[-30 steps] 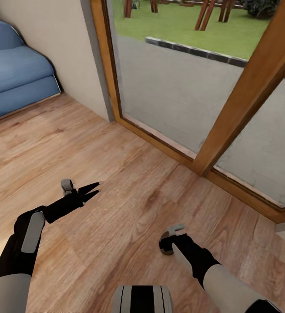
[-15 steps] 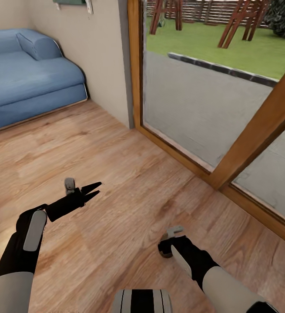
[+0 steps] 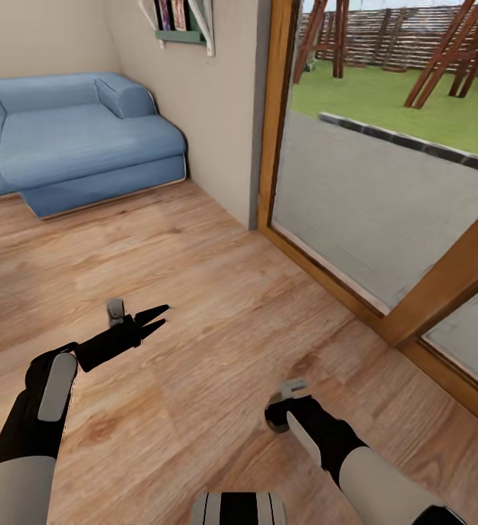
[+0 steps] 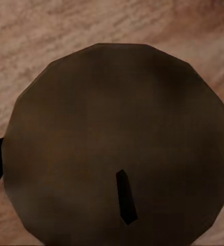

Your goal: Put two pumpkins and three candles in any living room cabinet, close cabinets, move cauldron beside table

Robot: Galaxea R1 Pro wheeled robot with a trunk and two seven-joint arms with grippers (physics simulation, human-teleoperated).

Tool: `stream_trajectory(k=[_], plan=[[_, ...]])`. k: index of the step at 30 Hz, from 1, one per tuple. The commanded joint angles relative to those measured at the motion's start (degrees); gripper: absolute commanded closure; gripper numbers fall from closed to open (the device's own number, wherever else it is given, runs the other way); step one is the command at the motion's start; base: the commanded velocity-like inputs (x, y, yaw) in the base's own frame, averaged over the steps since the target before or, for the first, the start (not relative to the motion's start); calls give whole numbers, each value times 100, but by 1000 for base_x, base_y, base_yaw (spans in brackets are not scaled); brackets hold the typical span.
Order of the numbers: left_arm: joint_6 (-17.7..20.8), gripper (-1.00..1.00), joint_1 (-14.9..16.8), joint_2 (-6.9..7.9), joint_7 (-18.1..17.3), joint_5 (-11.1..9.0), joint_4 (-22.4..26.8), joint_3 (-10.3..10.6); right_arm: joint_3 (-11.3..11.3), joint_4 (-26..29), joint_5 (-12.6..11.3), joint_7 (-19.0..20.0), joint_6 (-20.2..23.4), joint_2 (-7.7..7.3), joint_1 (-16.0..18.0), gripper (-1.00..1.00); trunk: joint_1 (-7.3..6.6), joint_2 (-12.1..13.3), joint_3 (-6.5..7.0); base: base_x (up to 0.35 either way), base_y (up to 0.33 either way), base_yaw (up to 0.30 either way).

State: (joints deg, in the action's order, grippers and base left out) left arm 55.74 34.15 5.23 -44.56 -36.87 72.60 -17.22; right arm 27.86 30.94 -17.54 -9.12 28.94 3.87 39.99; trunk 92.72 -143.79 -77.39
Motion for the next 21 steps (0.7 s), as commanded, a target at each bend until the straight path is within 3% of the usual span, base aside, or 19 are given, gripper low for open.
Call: stream_trajectory(k=[1, 17, 21], plan=[[-1, -100, 0, -1, 0, 4, 0, 0, 0, -1, -13, -2, -2, 0, 0, 100, -2, 2, 23, 0, 0, 283], [-1, -100, -3, -6, 0, 4, -7, 6, 0, -1, -21, -7, -2, 0, 0, 100, -43, 23, 363, 0, 0, 281], [-1, -100, 1, -5, 0, 4, -31, 2, -8, 0, -14, -10, -10, -8, 0, 100, -54, 28, 449, 0, 0, 59]])
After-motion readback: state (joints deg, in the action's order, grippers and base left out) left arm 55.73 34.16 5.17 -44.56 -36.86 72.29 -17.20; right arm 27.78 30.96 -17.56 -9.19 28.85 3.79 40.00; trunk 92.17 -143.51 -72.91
